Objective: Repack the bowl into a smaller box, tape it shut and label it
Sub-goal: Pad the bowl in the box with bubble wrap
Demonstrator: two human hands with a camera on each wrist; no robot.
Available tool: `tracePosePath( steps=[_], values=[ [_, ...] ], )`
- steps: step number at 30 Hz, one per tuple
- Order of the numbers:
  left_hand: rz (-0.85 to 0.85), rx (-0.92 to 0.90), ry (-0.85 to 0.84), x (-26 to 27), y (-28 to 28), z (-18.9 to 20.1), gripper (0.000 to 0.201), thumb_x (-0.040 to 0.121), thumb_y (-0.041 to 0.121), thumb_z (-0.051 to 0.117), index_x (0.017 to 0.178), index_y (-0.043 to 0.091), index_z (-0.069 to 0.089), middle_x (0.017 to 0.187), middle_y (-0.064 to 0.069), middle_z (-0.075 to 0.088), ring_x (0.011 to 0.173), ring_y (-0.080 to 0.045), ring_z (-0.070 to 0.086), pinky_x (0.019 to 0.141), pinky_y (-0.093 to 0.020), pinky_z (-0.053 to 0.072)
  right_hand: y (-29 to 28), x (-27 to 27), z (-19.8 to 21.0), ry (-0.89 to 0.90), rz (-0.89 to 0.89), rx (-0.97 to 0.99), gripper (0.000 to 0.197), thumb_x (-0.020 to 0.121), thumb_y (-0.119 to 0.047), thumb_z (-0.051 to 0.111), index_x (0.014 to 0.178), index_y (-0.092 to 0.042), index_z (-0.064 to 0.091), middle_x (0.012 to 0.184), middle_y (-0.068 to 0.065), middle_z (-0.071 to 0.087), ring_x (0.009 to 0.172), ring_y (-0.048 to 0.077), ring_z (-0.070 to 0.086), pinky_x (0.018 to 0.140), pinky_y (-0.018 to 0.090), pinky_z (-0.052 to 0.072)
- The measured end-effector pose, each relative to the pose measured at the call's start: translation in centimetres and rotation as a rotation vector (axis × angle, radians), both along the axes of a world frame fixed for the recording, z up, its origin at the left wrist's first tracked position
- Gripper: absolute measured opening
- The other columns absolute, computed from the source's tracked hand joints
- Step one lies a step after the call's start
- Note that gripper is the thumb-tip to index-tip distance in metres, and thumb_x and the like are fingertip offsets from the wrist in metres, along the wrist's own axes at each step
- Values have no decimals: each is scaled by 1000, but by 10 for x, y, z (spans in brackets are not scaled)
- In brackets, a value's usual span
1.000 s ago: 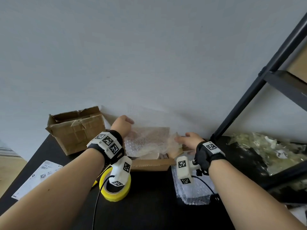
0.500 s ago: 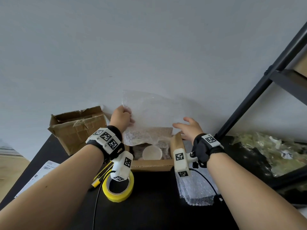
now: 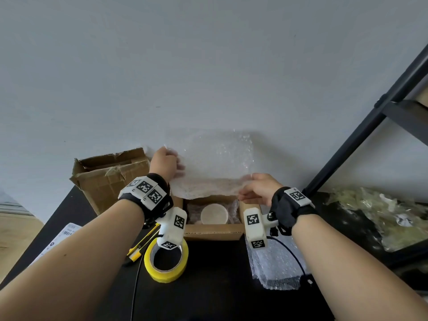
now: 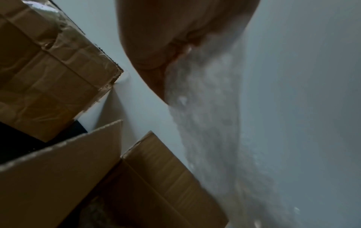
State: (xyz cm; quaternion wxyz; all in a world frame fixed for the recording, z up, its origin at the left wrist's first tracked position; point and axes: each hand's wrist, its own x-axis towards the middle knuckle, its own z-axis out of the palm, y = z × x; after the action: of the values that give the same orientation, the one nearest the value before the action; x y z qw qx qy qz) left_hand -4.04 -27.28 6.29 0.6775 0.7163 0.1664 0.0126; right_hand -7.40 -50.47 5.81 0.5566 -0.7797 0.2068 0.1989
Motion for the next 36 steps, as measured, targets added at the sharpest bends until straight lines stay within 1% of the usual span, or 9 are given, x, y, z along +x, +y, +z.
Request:
tracePosePath(
  steps=[5,9,12,15,19,22,24,28,36],
  values=[
    [-116,476,71,-3,6,-14,17,88,3,45,103,11,46,77,1,50,67,-17,54,63,-29,50,-11,-8,3,171,172,-351,7,79,9,60,78,4,65,87,22,72,79,32,70,84,44,57],
    [-331,766,173,-10,8,-26,7,82,8,49,83,13,45,82,-6,56,76,-24,59,69,-34,55,-18,-7,0,100,154,-434,39,76,-24,77,107,-6,63,90,9,67,78,23,68,79,38,57],
    [-394,847,236,-12,12,-31,8,83,10,50,88,11,44,82,-6,52,78,-25,57,68,-32,51,-19,-4,8,-236,41,-665,35,80,-24,69,114,-18,59,112,1,63,94,19,61,79,27,47],
    [-421,810,293,-14,16,-36,22,81,12,53,102,8,45,88,-9,56,86,-30,63,76,-40,58,-1,-5,11,-446,171,-707,23,81,-8,59,94,-25,68,101,-2,68,94,19,63,78,25,48],
    [-340,937,139,-20,16,-37,46,80,17,64,118,10,39,102,-7,54,82,-24,58,69,-35,51,31,-10,-5,-315,634,-803,35,80,-13,71,113,-26,68,123,-2,62,114,18,56,98,29,43],
    [-315,1007,-155,-25,15,-32,45,79,14,66,120,16,48,106,-3,51,84,-19,53,67,-28,44,41,-13,-15,-222,722,-885,46,81,-20,72,124,-30,58,133,-2,54,125,21,48,112,49,29],
    [-447,1015,-228,-25,13,-32,32,82,17,65,112,19,58,100,2,55,88,-16,56,74,-26,46,41,-12,-20,-156,758,-912,46,84,-22,68,128,-29,55,130,-2,58,121,21,52,113,48,25],
    [-744,1155,-146,-25,6,-42,39,82,30,69,119,23,60,120,4,60,112,-16,54,96,-30,44,40,-9,-19,-100,821,-940,45,88,-7,54,129,-24,56,133,3,57,117,23,57,97,32,43],
    [-943,1367,-85,-21,1,-56,69,71,38,77,132,24,49,129,4,50,117,-20,49,95,-34,46,34,-3,-33,-234,769,-986,37,83,-2,55,109,-26,66,119,0,63,116,24,55,109,48,33]
  ],
)
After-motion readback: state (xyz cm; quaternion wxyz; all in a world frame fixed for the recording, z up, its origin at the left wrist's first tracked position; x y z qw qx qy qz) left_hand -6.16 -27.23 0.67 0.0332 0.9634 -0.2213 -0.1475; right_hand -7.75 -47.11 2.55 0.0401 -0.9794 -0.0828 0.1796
